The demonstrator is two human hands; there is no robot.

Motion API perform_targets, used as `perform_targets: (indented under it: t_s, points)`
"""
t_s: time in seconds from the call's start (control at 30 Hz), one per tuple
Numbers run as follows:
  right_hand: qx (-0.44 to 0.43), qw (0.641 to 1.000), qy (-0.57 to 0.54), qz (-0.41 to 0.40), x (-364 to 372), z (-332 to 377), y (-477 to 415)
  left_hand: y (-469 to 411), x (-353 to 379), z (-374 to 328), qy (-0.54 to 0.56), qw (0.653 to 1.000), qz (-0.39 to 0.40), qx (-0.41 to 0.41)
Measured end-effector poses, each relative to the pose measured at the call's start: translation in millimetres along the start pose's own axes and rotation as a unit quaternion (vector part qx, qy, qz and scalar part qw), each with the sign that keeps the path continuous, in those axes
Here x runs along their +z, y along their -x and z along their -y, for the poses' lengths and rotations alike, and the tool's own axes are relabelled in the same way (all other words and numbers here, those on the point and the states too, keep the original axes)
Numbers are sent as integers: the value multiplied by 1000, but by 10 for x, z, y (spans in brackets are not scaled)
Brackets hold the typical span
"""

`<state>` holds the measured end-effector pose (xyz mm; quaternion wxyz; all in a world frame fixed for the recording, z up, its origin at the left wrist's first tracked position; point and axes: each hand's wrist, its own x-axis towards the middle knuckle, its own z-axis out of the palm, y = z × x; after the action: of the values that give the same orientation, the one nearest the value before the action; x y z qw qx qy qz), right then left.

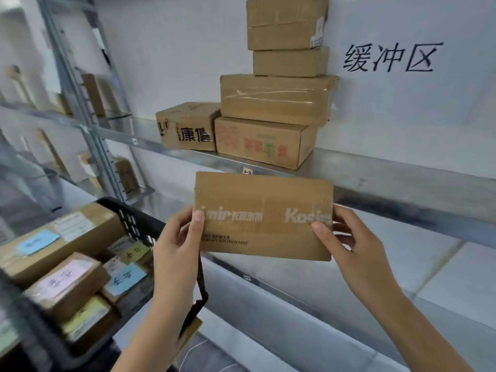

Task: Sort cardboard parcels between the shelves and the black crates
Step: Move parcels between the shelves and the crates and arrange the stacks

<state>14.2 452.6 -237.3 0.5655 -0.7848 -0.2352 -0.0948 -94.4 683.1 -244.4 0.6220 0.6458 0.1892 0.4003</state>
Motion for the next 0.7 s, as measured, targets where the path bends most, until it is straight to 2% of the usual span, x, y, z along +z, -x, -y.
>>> perform_targets:
  t_s: [0.27,0.5,0.7]
  points:
    - [-5,993,-24,116,930,-148,-56,43,-905,414,-86,992,-88,-30]
    - [-21,978,-36,207,1547,-227,-82,195,-1432,521,-205,965,-153,-51]
    - [-19,958,-64,278,1860,-256,-97,343,-1593,588,-168,961,-185,-119]
